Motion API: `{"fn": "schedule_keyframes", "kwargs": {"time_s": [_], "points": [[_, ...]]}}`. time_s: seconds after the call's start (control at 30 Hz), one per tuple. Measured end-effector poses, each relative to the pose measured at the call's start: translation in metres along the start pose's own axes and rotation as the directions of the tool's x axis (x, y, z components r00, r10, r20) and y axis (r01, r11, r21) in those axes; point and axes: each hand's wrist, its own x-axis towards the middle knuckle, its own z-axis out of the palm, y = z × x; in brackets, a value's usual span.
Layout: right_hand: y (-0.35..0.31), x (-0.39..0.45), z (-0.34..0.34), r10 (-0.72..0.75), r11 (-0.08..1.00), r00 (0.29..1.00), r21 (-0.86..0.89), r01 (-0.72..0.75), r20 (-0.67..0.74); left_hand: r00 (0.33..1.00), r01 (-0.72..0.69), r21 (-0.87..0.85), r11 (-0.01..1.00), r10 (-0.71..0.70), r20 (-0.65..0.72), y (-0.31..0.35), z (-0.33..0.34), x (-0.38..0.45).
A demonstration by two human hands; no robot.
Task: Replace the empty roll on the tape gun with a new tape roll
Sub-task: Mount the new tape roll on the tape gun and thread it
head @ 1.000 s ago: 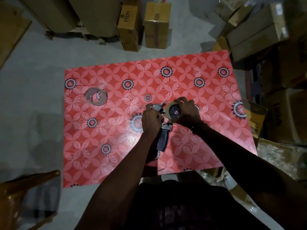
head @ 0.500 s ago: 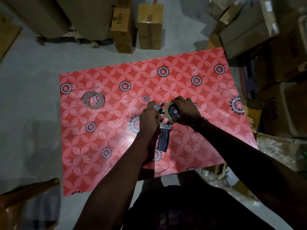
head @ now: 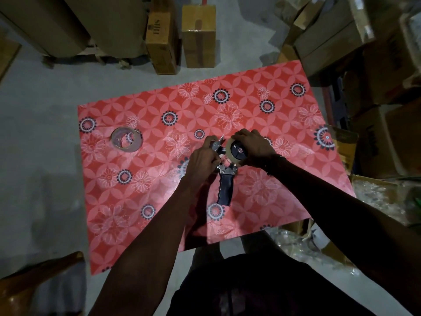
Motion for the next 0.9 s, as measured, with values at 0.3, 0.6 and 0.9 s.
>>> {"fn": "schedule_keyframes", "kwargs": {"time_s": [0.3, 0.6, 0.9], "points": [[0.019, 0.014, 0.002, -0.248, 0.967, 0.967, 0.068, 0.244, 0.051, 0.994, -0.051, -0.068, 0.996, 0.057, 0.089, -0.014, -0.001, -0.008], [0.012, 0.008, 0.004, -0.337, 0.94, 0.94, 0.049, 0.339, -0.051, 0.997, 0.052, -0.148, 0.988, -0.045, 0.056, -0.011, 0.016, -0.023], [-0.018, -0.061, 0.091, 0.123, 0.879, 0.904, 0.468, 0.092, -0.409, 0.983, 0.161, -0.215, 0.963, -0.176, -0.05, -0.002, 0.024, -0.04]]}}
